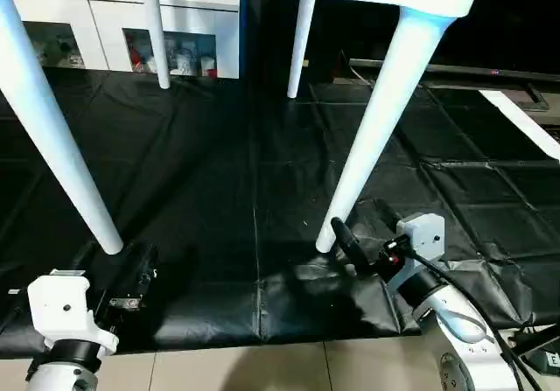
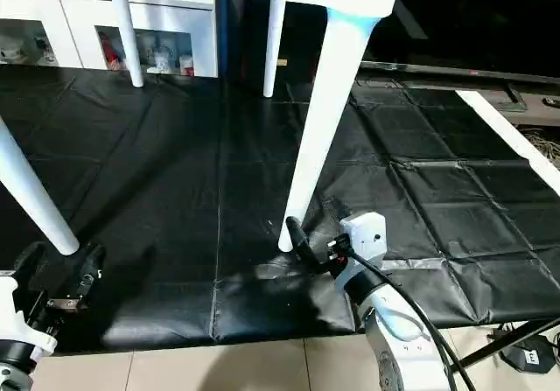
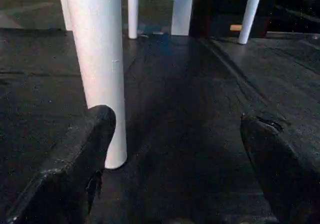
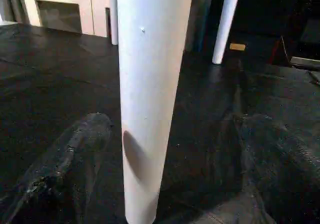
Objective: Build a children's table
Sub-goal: Flip table
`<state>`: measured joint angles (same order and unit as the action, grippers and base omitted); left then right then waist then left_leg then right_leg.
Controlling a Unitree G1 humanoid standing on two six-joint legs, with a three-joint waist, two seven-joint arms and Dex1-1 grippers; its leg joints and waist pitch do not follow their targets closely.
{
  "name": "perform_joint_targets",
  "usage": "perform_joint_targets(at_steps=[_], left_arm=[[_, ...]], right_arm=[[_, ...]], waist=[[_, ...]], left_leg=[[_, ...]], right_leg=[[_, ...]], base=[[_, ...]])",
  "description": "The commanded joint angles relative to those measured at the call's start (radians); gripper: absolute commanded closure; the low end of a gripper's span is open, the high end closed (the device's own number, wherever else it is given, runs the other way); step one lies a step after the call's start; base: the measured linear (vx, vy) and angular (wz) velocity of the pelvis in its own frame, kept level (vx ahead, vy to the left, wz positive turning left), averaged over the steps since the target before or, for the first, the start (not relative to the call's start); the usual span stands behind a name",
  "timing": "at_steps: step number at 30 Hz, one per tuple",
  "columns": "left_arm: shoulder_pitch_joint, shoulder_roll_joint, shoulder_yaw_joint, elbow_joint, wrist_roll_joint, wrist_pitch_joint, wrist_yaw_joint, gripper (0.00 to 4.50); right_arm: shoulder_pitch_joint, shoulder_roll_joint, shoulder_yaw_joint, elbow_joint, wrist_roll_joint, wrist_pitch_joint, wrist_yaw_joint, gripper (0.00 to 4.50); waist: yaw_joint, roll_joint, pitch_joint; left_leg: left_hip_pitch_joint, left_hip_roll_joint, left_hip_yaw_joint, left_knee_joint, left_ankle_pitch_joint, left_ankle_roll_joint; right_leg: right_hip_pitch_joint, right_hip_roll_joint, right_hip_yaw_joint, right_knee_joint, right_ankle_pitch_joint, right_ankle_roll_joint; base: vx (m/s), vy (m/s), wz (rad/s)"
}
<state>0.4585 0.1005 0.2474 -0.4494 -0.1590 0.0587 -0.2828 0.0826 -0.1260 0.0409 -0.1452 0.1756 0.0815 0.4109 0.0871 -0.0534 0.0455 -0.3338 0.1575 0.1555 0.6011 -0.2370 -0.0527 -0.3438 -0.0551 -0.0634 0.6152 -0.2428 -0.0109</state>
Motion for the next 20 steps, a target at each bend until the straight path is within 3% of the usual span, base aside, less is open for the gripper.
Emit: perform_joint_targets(at_steps=[1, 12, 20], left_arm=[[-0.002, -0.002, -0.009, 0.004, 0.000, -0.007, -0.007, 0.04], [-0.002, -0.002, -0.009, 0.004, 0.000, -0.007, -0.007, 0.04], [-0.002, -0.002, -0.009, 0.004, 0.000, -0.007, -0.007, 0.04]], right_arm=[[0.006, -0.004, -0.007, -0.009, -0.011, 0.009, -0.007, 0.00], [0.006, -0.004, -0.007, -0.009, -0.011, 0.009, -0.007, 0.00], [0.006, -0.004, -0.007, -0.009, -0.011, 0.009, -0.007, 0.00]], waist=[[-0.002, 0.016, -0.026], [-0.002, 0.016, -0.028], [-0.002, 0.016, -0.026]], left_leg=[[-0.004, 0.086, -0.033, -0.096, -0.201, 0.006], [-0.005, 0.085, -0.033, -0.094, -0.178, 0.009], [-0.005, 0.086, -0.033, -0.095, -0.194, 0.006]], right_leg=[[0.019, -0.098, 0.069, -0.073, -0.069, -0.132], [0.019, -0.097, 0.069, -0.071, -0.041, -0.134], [0.019, -0.097, 0.069, -0.073, -0.070, -0.132]], base=[[0.000, 0.000, 0.00], [0.000, 0.000, 0.00], [0.000, 0.000, 0.00]])
